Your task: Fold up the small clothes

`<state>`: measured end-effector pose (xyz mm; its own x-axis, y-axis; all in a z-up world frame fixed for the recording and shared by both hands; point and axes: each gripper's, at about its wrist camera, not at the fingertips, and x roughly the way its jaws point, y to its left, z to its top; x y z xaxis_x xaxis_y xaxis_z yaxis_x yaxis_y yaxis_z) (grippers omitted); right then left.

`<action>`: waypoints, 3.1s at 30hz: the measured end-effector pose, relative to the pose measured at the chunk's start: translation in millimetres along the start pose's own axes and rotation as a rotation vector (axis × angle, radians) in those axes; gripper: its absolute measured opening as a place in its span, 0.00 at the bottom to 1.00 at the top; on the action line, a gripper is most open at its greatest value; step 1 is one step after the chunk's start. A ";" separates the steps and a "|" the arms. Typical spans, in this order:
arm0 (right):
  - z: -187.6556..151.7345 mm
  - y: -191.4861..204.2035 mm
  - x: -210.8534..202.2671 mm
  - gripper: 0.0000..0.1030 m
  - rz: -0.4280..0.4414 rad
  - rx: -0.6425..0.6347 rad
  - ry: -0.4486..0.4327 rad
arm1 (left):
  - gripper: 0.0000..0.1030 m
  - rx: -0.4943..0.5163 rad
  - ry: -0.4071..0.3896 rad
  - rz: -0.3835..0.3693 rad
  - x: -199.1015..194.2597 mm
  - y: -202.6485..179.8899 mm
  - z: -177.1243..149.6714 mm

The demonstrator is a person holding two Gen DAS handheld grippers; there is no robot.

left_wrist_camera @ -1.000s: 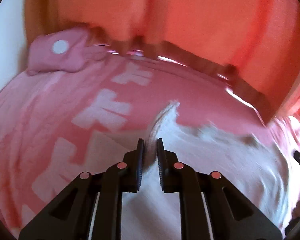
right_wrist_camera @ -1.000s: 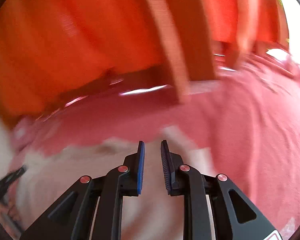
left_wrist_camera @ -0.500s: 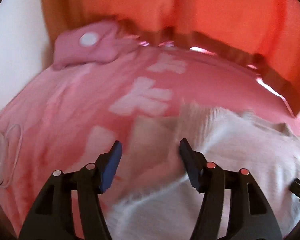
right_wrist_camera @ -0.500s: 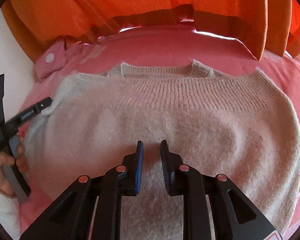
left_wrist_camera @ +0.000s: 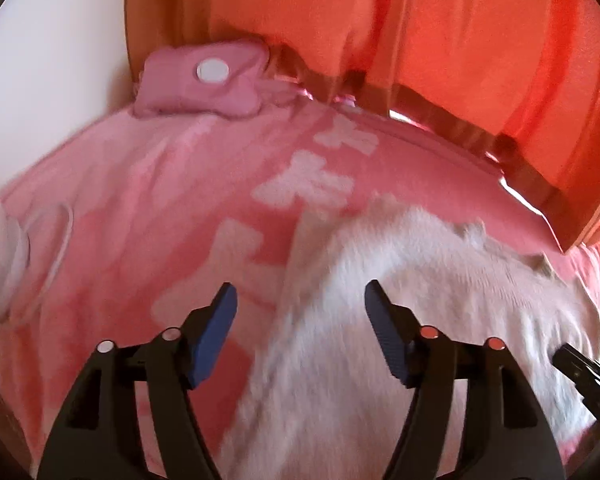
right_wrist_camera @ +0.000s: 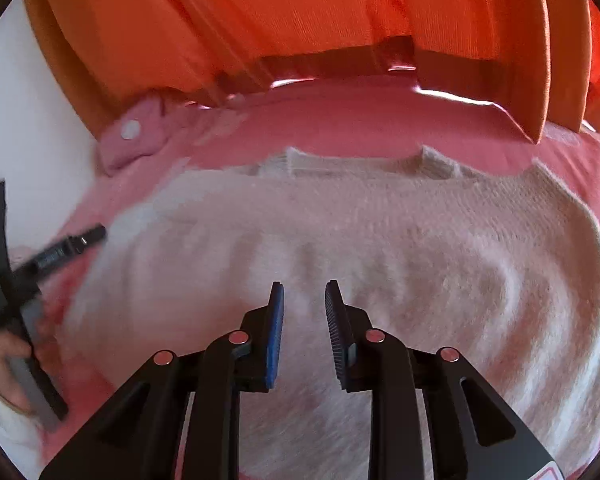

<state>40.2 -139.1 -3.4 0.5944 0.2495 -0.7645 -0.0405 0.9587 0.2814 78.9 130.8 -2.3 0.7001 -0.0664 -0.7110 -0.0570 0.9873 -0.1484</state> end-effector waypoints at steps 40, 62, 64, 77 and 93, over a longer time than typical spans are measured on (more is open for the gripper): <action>-41.2 37.4 -0.8 0.37 -0.062 -0.079 -0.033 | 0.68 -0.201 0.133 -0.107 7.3 35.0 -49.1; 66.3 84.4 22.5 0.45 0.183 -0.059 0.021 | 0.62 -0.165 0.123 -0.081 8.5 28.8 -50.5; 86.1 108.6 52.2 0.46 0.223 -0.070 0.085 | 0.62 -0.165 0.127 -0.085 8.7 28.9 -50.2; 129.9 170.5 113.5 0.06 0.127 -0.129 0.103 | 0.62 -0.174 0.155 -0.147 11.1 35.0 -48.3; 53.5 53.6 14.3 0.23 -0.035 -0.089 0.034 | 0.46 -0.244 0.157 -0.224 8.7 46.3 -46.8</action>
<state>89.5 -91.4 31.8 0.5693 0.2186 -0.7925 -0.0921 0.9749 0.2028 49.0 169.2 -47.5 0.5977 -0.3168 -0.7365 -0.0962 0.8836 -0.4582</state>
